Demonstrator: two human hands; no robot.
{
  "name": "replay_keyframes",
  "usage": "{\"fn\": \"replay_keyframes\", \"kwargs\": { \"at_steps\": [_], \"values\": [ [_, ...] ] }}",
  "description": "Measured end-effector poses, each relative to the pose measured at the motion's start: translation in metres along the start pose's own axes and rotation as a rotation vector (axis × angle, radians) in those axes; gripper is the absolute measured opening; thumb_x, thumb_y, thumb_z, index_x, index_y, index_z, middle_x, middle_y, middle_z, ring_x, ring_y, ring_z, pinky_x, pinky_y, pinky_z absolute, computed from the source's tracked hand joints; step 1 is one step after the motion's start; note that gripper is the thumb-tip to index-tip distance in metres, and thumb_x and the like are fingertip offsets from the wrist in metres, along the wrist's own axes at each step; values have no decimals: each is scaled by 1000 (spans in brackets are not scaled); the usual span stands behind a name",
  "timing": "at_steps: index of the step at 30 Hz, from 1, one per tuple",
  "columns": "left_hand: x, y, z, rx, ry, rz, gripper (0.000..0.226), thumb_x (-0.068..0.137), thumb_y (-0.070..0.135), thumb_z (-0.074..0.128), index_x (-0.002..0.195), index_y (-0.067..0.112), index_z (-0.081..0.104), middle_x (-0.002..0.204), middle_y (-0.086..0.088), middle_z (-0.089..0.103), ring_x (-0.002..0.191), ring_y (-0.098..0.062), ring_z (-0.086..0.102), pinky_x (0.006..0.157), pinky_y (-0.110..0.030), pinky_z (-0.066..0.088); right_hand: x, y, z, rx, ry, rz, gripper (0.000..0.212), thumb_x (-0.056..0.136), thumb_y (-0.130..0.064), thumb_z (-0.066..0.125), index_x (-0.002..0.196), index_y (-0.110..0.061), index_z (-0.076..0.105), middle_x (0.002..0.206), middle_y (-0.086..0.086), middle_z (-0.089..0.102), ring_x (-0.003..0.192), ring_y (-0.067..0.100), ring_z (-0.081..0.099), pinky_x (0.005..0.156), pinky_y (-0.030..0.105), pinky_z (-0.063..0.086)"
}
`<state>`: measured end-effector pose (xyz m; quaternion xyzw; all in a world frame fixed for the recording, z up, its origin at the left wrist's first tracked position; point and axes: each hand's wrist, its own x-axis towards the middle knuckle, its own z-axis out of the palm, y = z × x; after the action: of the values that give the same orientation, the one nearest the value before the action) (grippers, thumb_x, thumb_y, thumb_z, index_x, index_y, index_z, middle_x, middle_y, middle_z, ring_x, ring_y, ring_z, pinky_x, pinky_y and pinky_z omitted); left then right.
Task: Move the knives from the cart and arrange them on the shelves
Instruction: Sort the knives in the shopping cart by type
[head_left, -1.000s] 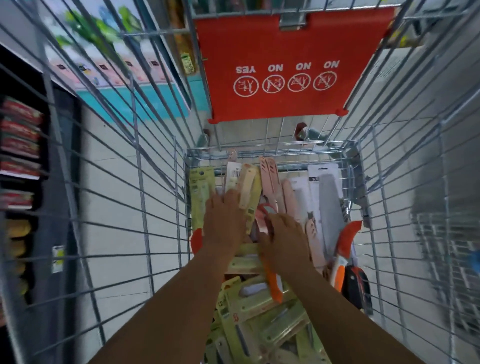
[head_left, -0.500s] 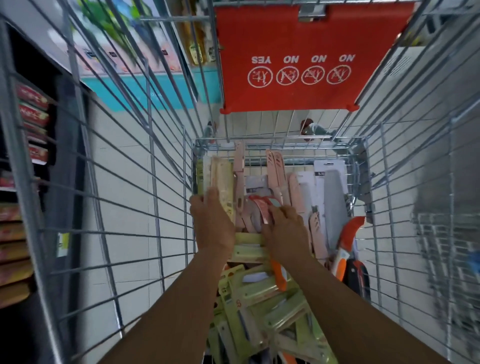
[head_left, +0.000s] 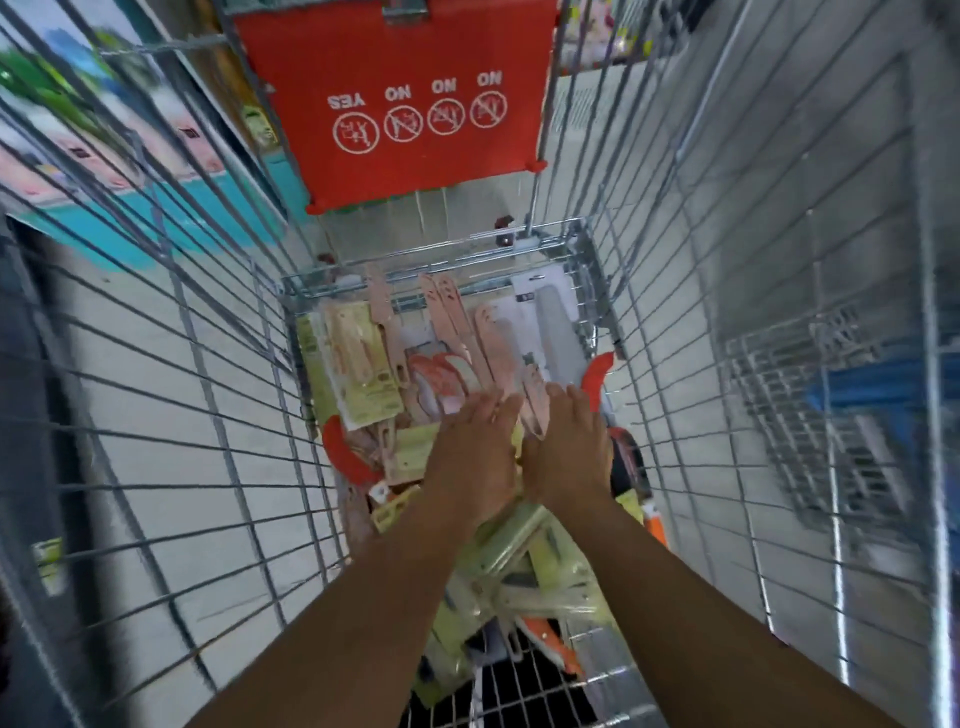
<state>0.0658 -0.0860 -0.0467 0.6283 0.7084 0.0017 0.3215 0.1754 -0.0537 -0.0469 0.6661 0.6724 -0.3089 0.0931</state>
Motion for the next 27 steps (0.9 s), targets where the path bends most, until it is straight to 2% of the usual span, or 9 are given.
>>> {"fn": "replay_keyframes", "kwargs": {
  "at_steps": [4, 7, 10, 13, 15, 18, 23, 25, 27],
  "values": [
    [-6, 28, 18, 72, -37, 112, 60, 95, 16, 47, 150, 23, 22, 156, -3, 23, 144, -23, 20, 115, -39, 24, -13, 31, -4, 49, 14, 238, 70, 94, -35, 49, 151, -23, 11, 158, 6, 7, 145, 29, 6, 116, 47, 12],
    [1, 40, 27, 105, -85, 176, 58, 95, 14, 46, 147, 26, 26, 151, -4, 31, 141, -26, 24, 110, -40, 27, -16, 50, 4, 117, -39, 310, 65, 94, -40, 43, 150, -29, 13, 158, 2, 10, 143, 30, 12, 114, 52, 18],
    [5, 46, 38, 192, -165, 221, 61, 95, 16, 45, 148, 32, 22, 147, -6, 34, 136, -29, 29, 105, -43, 31, -24, 60, 10, 113, -83, 251, 54, 96, -35, 39, 147, -40, 21, 159, -4, 5, 142, 29, 14, 111, 51, 23],
    [3, 44, 41, 197, -246, 163, 64, 95, 18, 46, 150, 34, 17, 152, -5, 27, 138, -30, 27, 106, -45, 29, -28, 67, 10, 94, -90, 180, 51, 97, -38, 37, 144, -52, 22, 159, -7, 2, 142, 28, 12, 111, 49, 22],
    [-4, 41, 39, 193, -193, 146, 68, 91, 15, 51, 149, 31, 19, 150, -3, 29, 136, -28, 31, 105, -43, 31, -29, 67, 10, 70, -110, 129, 50, 97, -43, 38, 142, -56, 22, 159, -4, 0, 143, 30, 10, 114, 49, 19],
    [-20, 36, 40, 119, -83, 57, 54, 92, 14, 46, 143, 28, 31, 138, -1, 40, 124, -25, 43, 97, -36, 37, -33, 62, 13, 20, -111, 64, 47, 95, -48, 40, 140, -53, 27, 159, 4, -1, 144, 33, 8, 114, 50, 17],
    [-35, 29, 36, 163, -26, -118, 41, 97, 24, 42, 136, 20, 36, 143, -5, 31, 119, -24, 46, 90, -32, 40, -45, 38, 30, 67, -165, -109, 53, 85, -36, 41, 134, -50, 29, 152, -8, 25, 139, 25, 23, 109, 49, 28],
    [-34, 28, 33, 187, 22, -54, 43, 97, 22, 39, 140, 22, 35, 151, -2, 24, 133, -21, 34, 100, -29, 32, -42, 35, 34, 98, -172, -107, 54, 81, -37, 33, 134, -43, 36, 150, -7, 32, 137, 23, 29, 108, 45, 33],
    [-29, 28, 31, 192, 6, 34, 49, 97, 21, 38, 145, 24, 29, 157, 2, 17, 144, -20, 15, 111, -31, 19, -35, 39, 31, 115, -140, -67, 56, 79, -37, 22, 127, -31, 50, 134, -1, 51, 125, 25, 46, 99, 38, 42]
  ]
}}
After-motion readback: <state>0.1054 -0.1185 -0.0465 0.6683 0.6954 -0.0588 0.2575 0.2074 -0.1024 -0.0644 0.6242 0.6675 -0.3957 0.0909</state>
